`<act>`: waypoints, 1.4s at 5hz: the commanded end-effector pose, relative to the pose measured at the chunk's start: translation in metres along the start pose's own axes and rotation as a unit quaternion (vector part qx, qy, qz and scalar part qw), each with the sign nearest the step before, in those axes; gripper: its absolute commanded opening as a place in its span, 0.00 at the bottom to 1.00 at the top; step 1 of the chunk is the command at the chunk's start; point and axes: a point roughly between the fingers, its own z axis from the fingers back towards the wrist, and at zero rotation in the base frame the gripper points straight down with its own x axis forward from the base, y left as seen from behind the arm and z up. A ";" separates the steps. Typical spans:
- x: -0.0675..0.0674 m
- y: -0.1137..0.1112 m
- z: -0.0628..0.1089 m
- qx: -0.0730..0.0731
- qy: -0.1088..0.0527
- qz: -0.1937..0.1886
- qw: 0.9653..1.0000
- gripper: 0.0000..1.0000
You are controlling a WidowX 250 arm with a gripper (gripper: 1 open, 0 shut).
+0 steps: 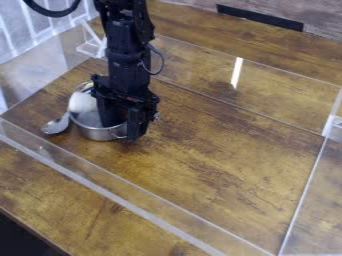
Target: Move the green spoon to the left
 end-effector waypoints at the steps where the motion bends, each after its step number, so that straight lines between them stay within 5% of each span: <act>1: 0.008 -0.001 0.013 0.001 -0.026 0.021 0.999 0.00; 3: 0.008 0.001 0.012 0.001 -0.029 -0.016 0.999 0.00; 7: 0.010 0.003 0.038 -0.002 -0.034 -0.037 0.999 0.00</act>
